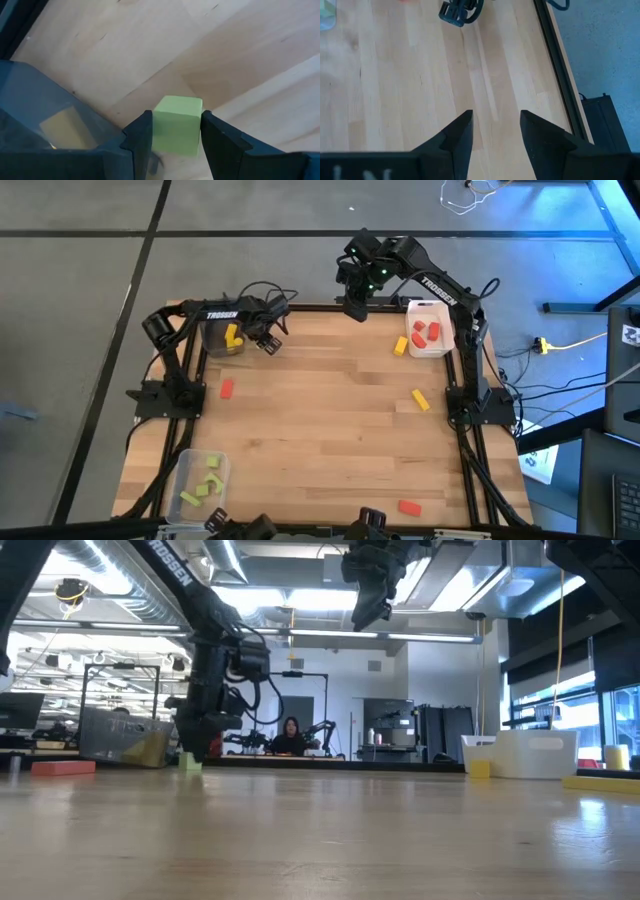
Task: Sort & place blocks by color
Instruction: Put the green block into the transparent bin
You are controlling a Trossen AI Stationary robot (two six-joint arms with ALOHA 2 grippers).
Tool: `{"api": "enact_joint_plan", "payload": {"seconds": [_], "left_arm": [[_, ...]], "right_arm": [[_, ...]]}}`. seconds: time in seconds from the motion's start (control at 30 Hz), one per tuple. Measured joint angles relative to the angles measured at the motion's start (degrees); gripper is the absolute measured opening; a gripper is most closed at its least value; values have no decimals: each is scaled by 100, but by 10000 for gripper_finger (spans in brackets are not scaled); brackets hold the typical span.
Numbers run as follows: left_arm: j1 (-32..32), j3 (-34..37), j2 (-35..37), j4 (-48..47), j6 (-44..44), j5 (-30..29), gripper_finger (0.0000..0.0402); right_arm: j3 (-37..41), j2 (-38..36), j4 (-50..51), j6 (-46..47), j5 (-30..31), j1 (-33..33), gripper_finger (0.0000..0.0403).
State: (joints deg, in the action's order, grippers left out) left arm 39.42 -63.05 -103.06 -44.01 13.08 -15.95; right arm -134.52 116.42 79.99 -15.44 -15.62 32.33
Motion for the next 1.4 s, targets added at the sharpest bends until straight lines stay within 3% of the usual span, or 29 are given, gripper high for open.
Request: {"api": "enact_joint_plan", "payload": {"seconds": [0.47,0.67,0.87,1.17,1.4], "left_arm": [[31,-6,-68,15,-13,61,151],[18,-5,-66,3,-17,116,120],[-56,19,75,-14,-14,365,118],[-450,22,1042,-316,165,722,118],[-933,18,2352,-1197,403,1310,118]], "right_arm": [[0,0,0,-1,0,0,163],[0,0,0,-2,0,0,163],[0,0,-2,-3,0,-2,163],[0,0,-70,-6,0,0,163],[0,0,-97,-13,0,-2,163]]}}
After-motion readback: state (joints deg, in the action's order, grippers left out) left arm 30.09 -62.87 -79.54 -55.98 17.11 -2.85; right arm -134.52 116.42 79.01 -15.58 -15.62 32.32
